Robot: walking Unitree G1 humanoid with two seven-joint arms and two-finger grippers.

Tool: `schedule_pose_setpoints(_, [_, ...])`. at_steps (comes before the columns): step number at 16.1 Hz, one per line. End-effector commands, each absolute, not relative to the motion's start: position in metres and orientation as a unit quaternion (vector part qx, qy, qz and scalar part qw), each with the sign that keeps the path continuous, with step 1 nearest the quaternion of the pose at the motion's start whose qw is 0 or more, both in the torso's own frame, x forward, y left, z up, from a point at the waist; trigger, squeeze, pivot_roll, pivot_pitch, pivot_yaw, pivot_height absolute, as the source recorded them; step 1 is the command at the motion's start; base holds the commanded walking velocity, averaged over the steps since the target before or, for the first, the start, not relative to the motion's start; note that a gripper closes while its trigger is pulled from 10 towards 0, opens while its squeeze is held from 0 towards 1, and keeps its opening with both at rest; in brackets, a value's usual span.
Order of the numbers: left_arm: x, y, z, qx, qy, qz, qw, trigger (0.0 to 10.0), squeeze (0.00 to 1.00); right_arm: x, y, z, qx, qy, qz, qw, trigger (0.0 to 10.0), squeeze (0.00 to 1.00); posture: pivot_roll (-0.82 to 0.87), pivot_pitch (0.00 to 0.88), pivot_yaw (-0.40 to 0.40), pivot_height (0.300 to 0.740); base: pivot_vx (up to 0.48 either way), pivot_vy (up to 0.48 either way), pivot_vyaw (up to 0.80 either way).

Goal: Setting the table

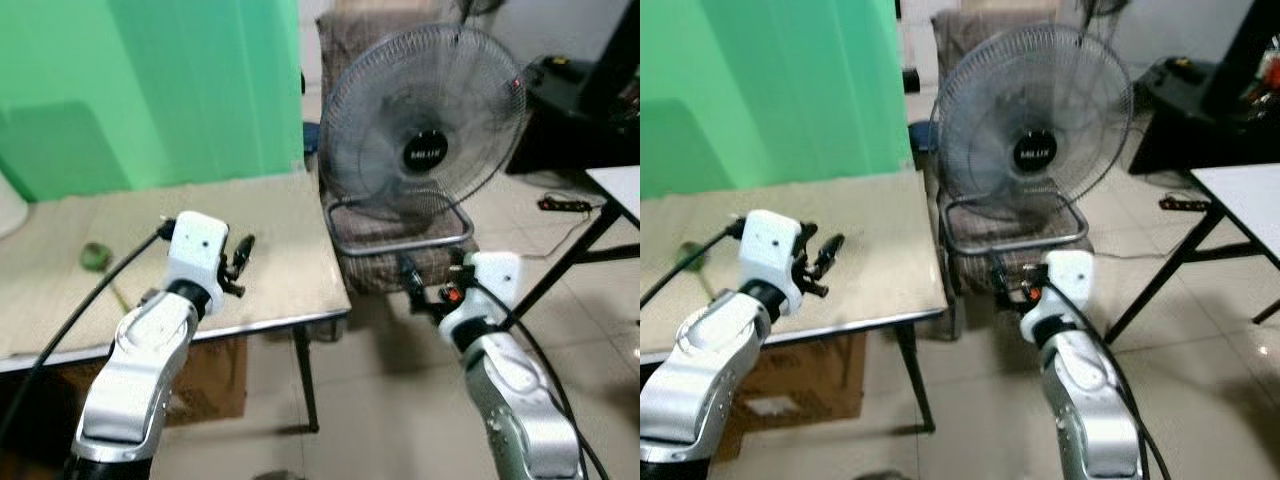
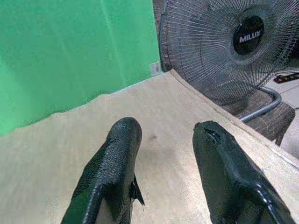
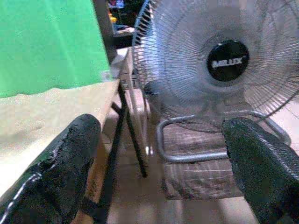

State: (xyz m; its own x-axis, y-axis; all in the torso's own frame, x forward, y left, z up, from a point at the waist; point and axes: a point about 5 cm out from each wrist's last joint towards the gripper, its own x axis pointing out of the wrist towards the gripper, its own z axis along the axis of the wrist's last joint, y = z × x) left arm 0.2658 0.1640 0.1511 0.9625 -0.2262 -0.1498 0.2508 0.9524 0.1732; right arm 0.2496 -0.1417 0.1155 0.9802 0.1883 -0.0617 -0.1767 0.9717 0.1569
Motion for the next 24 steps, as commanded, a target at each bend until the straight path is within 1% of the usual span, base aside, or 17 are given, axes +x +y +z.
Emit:
schedule_pose_setpoints(1, [0.267, 0.163, 0.151, 0.092, 0.068, -0.121, 0.986, 10.0, 0.00, 0.250, -0.146, 0.117, 0.074, 0.037, 0.085, 0.993, 10.0, 0.00, 0.07, 0.000, 0.058, 0.740, 0.000, 0.349, 0.00])
schedule_pose_setpoints(5, [0.267, 0.161, 0.151, 0.091, 0.071, -0.122, 0.986, 10.0, 0.00, 0.249, -0.148, 0.116, 0.073, 0.039, 0.083, 0.993, 10.0, 0.00, 0.07, 0.000, 0.060, 0.740, 0.000, 0.344, 0.00])
schedule_pose_setpoints(6, [0.268, 0.164, 0.152, 0.095, 0.069, -0.118, 0.986, 10.0, 0.00, 0.251, -0.143, 0.117, 0.070, 0.038, 0.097, 0.992, 10.0, 0.00, 0.08, 0.000, 0.055, 0.740, 0.000, 0.345, 0.00])
schedule_pose_setpoints(10, [0.269, 0.165, 0.153, 0.095, 0.069, -0.114, 0.987, 10.0, 0.00, 0.253, -0.138, 0.119, 0.060, 0.037, 0.114, 0.991, 10.0, 0.00, 0.07, 0.000, 0.053, 0.740, 0.000, 0.344, 0.00])
schedule_pose_setpoints(11, [0.270, 0.165, 0.154, 0.101, 0.067, -0.110, 0.987, 10.0, 0.00, 0.254, -0.138, 0.117, 0.071, 0.044, 0.115, 0.990, 10.0, 0.00, 0.08, 0.000, 0.052, 0.740, 0.000, 0.000, 0.80])
schedule_pose_setpoints(12, [0.270, 0.164, 0.155, 0.116, 0.062, -0.111, 0.985, 10.0, 0.00, 0.255, -0.137, 0.117, 0.060, 0.045, 0.124, 0.989, 10.0, 0.00, 0.08, 0.000, 0.052, 0.740, 0.000, 0.000, 0.80])
schedule_pose_setpoints(15, [0.271, 0.166, 0.155, 0.117, 0.063, -0.105, 0.986, 10.0, 0.00, 0.258, -0.133, 0.118, 0.058, 0.046, 0.137, 0.988, 10.0, 0.00, 0.08, 0.000, 0.055, 0.740, 0.000, -0.480, 0.80])
schedule_pose_setpoints(22, [0.272, 0.167, 0.153, 0.099, 0.068, -0.099, 0.988, 10.0, 0.00, 0.263, -0.133, 0.118, 0.052, 0.049, 0.141, 0.987, 10.0, 0.00, 0.08, 0.000, 0.048, 0.740, 0.000, 0.000, 0.80])
schedule_pose_setpoints(24, [0.272, 0.165, 0.152, 0.090, 0.068, -0.103, 0.988, 10.0, 0.00, 0.264, -0.133, 0.120, 0.062, 0.047, 0.138, 0.987, 10.0, 0.00, 0.07, 0.000, 0.045, 0.740, 0.000, 0.000, 0.00])
